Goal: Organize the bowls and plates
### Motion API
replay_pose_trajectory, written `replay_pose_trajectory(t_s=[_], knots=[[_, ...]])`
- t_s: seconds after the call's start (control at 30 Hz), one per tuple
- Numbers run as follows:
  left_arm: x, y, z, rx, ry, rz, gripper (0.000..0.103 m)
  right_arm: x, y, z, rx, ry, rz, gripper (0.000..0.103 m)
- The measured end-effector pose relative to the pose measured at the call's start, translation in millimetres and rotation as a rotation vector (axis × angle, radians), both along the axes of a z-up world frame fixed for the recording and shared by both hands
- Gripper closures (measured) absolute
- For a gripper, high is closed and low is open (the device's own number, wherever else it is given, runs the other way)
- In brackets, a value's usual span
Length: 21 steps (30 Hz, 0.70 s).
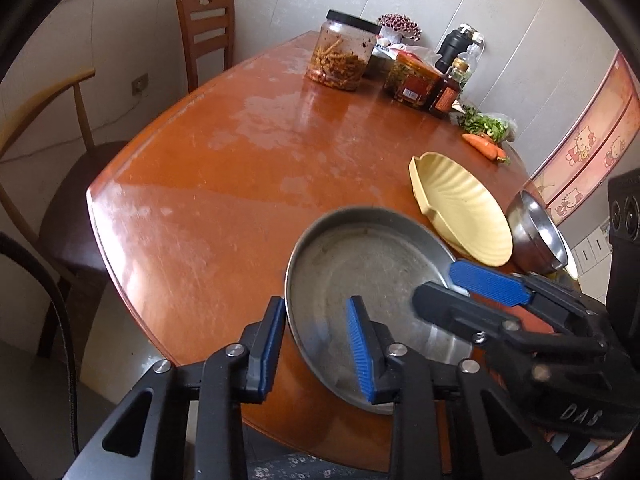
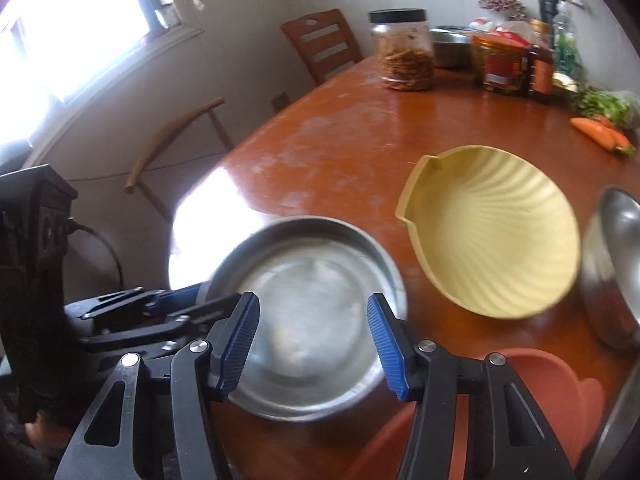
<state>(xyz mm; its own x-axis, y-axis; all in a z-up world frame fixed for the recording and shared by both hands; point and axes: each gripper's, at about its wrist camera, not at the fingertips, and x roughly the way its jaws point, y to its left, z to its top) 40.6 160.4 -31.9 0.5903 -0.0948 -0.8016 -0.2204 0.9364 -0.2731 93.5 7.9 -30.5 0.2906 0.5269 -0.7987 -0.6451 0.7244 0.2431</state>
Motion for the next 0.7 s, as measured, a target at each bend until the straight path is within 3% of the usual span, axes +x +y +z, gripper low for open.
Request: replay_pose_trajectory(t_s=[0.27, 0.5, 0.7], knots=[[3.7, 6.9, -2.6, 0.009, 0.025, 0.009, 0.075, 6.9, -10.1, 3.9, -0.059, -0.052, -0.073, 0.048], [5.4, -1.3, -5.4, 0.015, 0.032, -0.015, 0.075, 8.9, -6.8, -11.3, -0.121, -0.003, -0.054, 0.047], [11.1, 13.4, -1.0, 0.035, 0.027, 0.017, 0.075, 15.9, -1.6, -5.3, -0.050, 0.021, -0.050, 0.047]])
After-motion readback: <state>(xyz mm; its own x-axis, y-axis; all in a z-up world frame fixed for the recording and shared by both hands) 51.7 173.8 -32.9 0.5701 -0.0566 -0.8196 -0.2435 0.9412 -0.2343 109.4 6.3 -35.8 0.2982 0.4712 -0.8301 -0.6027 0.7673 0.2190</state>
